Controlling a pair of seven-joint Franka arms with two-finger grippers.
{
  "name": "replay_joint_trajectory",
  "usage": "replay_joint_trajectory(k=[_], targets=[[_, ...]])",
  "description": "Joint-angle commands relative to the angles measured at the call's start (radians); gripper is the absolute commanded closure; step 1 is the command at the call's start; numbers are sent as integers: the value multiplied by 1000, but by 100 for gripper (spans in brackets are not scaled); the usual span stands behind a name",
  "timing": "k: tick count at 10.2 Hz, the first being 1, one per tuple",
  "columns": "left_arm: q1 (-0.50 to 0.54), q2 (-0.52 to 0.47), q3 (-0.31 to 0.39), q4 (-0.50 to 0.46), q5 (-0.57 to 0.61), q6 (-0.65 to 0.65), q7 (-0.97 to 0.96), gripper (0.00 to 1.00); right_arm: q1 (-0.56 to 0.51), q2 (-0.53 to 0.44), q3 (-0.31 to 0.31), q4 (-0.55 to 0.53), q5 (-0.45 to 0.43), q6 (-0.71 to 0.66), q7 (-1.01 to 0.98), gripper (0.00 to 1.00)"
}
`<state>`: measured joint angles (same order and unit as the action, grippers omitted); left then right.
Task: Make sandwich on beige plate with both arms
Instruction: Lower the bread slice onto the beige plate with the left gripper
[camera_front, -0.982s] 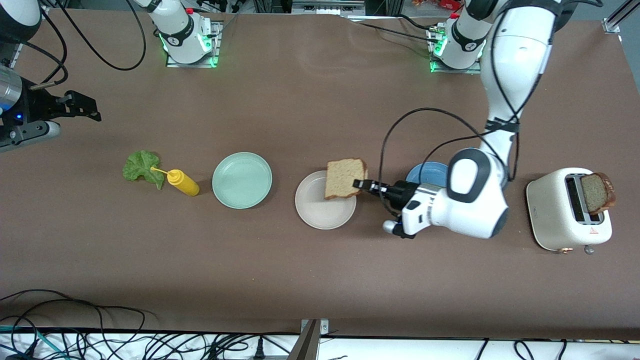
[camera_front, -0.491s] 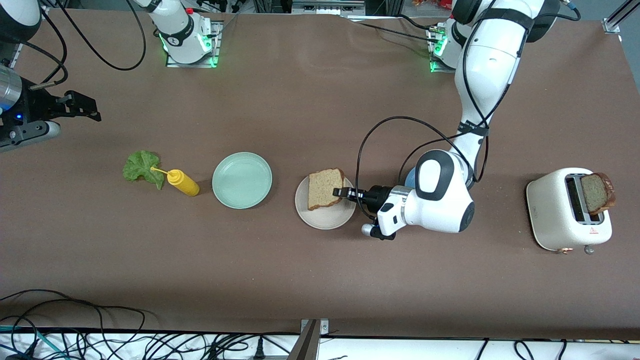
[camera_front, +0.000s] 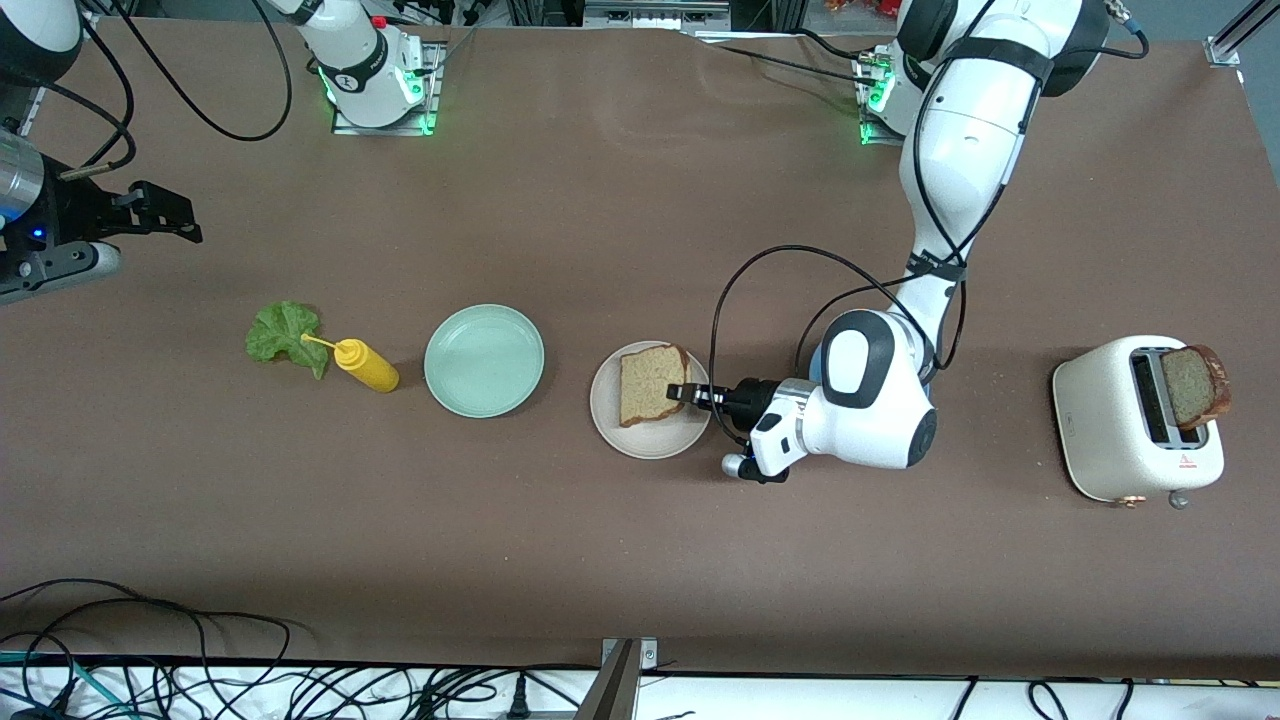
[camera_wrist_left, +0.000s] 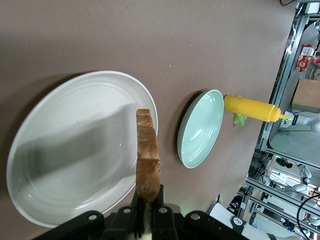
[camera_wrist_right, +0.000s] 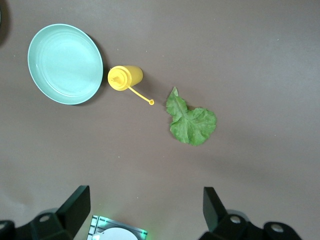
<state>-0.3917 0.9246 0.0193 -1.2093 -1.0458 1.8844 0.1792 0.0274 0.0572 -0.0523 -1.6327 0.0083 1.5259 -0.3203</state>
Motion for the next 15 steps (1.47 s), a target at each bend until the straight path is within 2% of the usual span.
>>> replay_joint_trajectory(k=[1,7,8,9,10,11,15], targets=[[-21,13,14,5,-33,24,20,100,-6,7,2,24,18,-12,-14,0],[10,17,22,-24,-22,18,94,99,-7,7,2,24,18,-12,-14,0],[11,17,24,-29,-22,15,98,95,-7,7,2,24,16,-13,-16,0],[11,17,22,-30,-22,16,100,81,-7,7,2,25,16,-13,-14,0],[17,19,22,-30,-22,16,100,56,-7,7,2,25,16,-12,-14,0],[17,19,22,-30,-22,16,103,1,-7,7,2,25,16,-12,-14,0],[20,17,43,-38,-22,16,95,0,-7,6,2,25,16,-13,-14,0]])
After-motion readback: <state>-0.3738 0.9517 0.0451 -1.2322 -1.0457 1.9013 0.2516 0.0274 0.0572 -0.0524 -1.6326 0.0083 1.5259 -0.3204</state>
